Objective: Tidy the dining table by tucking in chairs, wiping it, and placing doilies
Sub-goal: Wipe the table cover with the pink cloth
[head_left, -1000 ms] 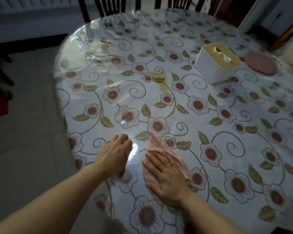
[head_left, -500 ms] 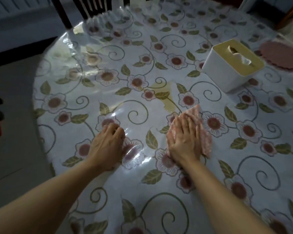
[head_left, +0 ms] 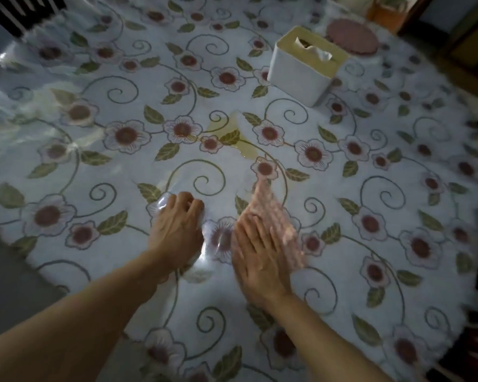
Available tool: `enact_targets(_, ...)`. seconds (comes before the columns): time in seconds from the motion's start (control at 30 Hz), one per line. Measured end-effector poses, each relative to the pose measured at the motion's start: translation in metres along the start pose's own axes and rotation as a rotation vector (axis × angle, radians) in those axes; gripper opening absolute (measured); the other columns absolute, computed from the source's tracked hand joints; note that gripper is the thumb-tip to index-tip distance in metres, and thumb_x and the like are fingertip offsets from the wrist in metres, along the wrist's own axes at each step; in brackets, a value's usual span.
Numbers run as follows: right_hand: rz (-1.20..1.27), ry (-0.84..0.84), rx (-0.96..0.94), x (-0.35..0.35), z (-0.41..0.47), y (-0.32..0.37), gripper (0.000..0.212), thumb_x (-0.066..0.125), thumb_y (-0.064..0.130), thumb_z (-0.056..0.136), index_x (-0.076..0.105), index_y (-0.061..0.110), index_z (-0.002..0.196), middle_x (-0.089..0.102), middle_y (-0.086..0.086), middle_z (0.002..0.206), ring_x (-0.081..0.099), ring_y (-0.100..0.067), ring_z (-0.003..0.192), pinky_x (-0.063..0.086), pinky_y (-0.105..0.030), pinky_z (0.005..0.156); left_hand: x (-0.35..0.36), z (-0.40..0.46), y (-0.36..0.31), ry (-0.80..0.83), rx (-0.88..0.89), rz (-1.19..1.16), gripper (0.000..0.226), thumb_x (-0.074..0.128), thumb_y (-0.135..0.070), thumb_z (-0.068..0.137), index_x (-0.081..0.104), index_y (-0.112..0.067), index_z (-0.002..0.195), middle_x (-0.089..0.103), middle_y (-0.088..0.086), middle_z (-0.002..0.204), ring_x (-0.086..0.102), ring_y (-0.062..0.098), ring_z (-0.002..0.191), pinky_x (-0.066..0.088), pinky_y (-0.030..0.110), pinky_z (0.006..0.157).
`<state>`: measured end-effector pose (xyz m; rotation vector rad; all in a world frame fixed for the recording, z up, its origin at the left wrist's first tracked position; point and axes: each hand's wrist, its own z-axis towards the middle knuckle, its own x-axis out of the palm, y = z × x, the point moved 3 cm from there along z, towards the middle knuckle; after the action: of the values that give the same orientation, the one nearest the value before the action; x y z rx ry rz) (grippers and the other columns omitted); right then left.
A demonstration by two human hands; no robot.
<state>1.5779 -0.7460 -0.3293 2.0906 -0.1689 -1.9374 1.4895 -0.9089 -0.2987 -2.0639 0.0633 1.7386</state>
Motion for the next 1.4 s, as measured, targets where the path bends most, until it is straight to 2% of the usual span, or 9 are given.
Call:
enact_targets(0.2, 0.064, 0.009, 0.152, 0.008, -0.08, 0.012, 0.056, 0.025, 0.036, 0.099, 0.015, 0.017, 0.152, 0.015, -0.003, 0.16, 0.008, -0.018, 0.147, 0.005, -0.038, 0.119, 0.009, -0.02, -0.019, 0.128, 0.227, 0.039, 0.057, 0.067, -0.018, 0.062, 0.05, -0.017, 0.117, 0.042, 0.009, 0.128, 0.04, 0.03, 0.112, 0.041, 0.038, 0.087)
enact_targets(0.43, -0.076, -0.215, 0.943, -0.007, -0.138, -0.042, 0.057, 0.034, 0.027, 0.096, 0.025, 0.003, 0.147, 0.025, -0.019, 0.154, 0.018, -0.035, 0.144, 0.019, -0.052, 0.116, 0.005, -0.036, -0.017, 0.133, 0.381, -0.012, 0.057, 0.068, -0.011, 0.064, 0.052, -0.016, 0.119, 0.048, 0.009, 0.128, 0.045, 0.032, 0.112, 0.044, 0.042, 0.081)
enact_targets(0.57, -0.059, -0.222, 0.471, 0.029, -0.086, 0.085, 0.052, 0.038, 0.022, 0.093, 0.04, 0.009, 0.143, 0.038, -0.017, 0.149, 0.029, -0.035, 0.141, 0.032, -0.054, 0.109, -0.009, -0.037, 0.018, 0.161, 0.399, 0.087, 0.053, 0.069, -0.012, 0.065, 0.057, -0.011, 0.117, 0.046, 0.013, 0.135, 0.044, 0.036, 0.119, 0.044, 0.046, 0.087)
enact_targets(0.73, 0.151, -0.002, -0.116, 0.057, -0.042, 0.179, 0.053, 0.045, 0.034, 0.091, 0.039, 0.022, 0.143, 0.034, 0.002, 0.153, 0.022, -0.019, 0.143, 0.015, -0.042, 0.117, -0.032, -0.029, 0.071, 0.134, 0.292, 0.098, 0.059, 0.06, -0.013, 0.07, 0.047, -0.015, 0.128, 0.044, 0.008, 0.135, 0.044, 0.033, 0.116, 0.042, 0.046, 0.085)
enact_targets(0.93, -0.117, -0.097, 0.374, 0.027, 0.019, 0.074, 0.062, 0.025, 0.048, 0.097, 0.016, 0.019, 0.15, 0.014, -0.007, 0.159, 0.001, -0.023, 0.147, -0.007, -0.042, 0.118, -0.045, -0.003, 0.099, 0.122, 0.202, 0.066, 0.049, 0.059, -0.007, 0.07, 0.053, -0.016, 0.118, 0.044, 0.007, 0.132, 0.042, 0.03, 0.117, 0.043, 0.046, 0.089)
enact_targets(1.07, -0.067, -0.235, 0.654, 0.016, 0.057, 0.079, 0.062, 0.049, 0.034, 0.089, 0.034, 0.012, 0.145, 0.029, -0.015, 0.154, 0.022, -0.032, 0.143, 0.012, -0.049, 0.117, -0.046, 0.016, 0.098, 0.119, 0.17, 0.061, 0.041, 0.058, -0.015, 0.077, 0.052, -0.019, 0.118, 0.042, 0.003, 0.131, 0.041, 0.026, 0.115, 0.043, 0.04, 0.088)
enact_targets(1.13, -0.042, -0.245, 0.489, 0.026, 0.065, 0.117, 0.057, 0.065, 0.028, 0.076, 0.056, 0.013, 0.131, 0.051, -0.015, 0.139, 0.045, -0.033, 0.131, 0.031, -0.051, 0.11, -0.045, 0.027, 0.095, 0.11, 0.159, 0.048, 0.034, 0.054, -0.016, 0.081, 0.052, -0.017, 0.114, 0.044, 0.005, 0.128, 0.042, 0.027, 0.112, 0.043, 0.041, 0.087)
enact_targets(1.23, 0.017, -0.224, 0.132, 0.031, 0.068, 0.13, 0.048, 0.054, 0.019, 0.08, 0.06, 0.016, 0.127, 0.058, -0.007, 0.133, 0.053, -0.024, 0.125, 0.041, -0.046, 0.106, -0.045, 0.051, 0.09, 0.117, 0.157, 0.052, 0.035, 0.055, -0.019, 0.08, 0.051, -0.018, 0.115, 0.043, 0.004, 0.129, 0.041, 0.027, 0.113, 0.042, 0.04, 0.086)
enact_targets(1.4, 0.036, -0.347, 0.536, 0.002, 0.082, 0.05, 0.048, 0.034, 0.025, 0.093, 0.052, 0.011, 0.135, 0.044, -0.013, 0.145, 0.037, -0.031, 0.137, 0.032, -0.051, 0.11, -0.046, 0.094, 0.077, 0.075, 0.169, 0.038, 0.037, 0.055, -0.017, 0.079, 0.051, -0.015, 0.116, 0.043, 0.007, 0.132, 0.042, 0.028, 0.111, 0.044, 0.041, 0.086)
